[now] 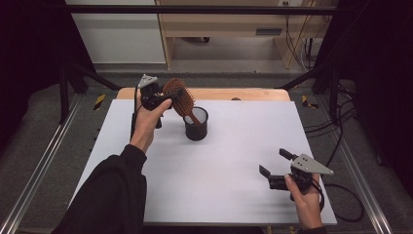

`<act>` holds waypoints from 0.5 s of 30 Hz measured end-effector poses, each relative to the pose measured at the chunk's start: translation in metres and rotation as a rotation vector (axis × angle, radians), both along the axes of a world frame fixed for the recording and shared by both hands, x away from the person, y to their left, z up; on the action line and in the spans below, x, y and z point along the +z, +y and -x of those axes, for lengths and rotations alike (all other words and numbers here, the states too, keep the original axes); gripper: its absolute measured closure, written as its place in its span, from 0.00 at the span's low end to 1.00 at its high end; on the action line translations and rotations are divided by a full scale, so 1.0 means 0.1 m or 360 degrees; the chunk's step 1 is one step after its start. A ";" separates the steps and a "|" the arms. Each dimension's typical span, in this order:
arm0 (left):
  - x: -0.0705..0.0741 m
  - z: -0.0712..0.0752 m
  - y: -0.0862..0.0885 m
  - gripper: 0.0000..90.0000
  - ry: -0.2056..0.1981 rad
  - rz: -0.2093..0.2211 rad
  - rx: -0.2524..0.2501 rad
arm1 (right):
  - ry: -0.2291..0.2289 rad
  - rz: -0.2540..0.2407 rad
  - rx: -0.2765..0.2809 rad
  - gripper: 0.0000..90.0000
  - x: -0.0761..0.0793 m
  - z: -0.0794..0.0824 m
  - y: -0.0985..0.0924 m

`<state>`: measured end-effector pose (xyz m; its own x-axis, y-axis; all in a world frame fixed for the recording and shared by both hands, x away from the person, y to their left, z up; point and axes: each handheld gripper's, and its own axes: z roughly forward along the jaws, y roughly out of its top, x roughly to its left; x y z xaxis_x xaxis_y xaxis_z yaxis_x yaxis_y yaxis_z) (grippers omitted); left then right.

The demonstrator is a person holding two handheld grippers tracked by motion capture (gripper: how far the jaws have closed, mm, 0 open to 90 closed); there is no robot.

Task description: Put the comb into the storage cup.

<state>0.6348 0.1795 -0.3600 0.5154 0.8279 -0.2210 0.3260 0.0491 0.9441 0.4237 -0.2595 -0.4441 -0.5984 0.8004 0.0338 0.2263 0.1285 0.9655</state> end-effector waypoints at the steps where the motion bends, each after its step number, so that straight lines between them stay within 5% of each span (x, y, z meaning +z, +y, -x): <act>1: 0.00 0.00 0.00 0.23 0.0001 -0.0001 0.0000 | 0.0001 0.0000 0.0000 0.04 0.00 0.00 0.00; 15: 0.00 0.01 0.00 0.11 -0.0003 0.0022 0.0010 | 0.0000 0.0002 0.0000 0.04 0.00 0.00 0.00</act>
<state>0.6336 0.1794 -0.3597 0.5104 0.8282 -0.2314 0.3240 0.0641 0.9439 0.4238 -0.2594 -0.4441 -0.5982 0.8007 0.0329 0.2264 0.1295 0.9654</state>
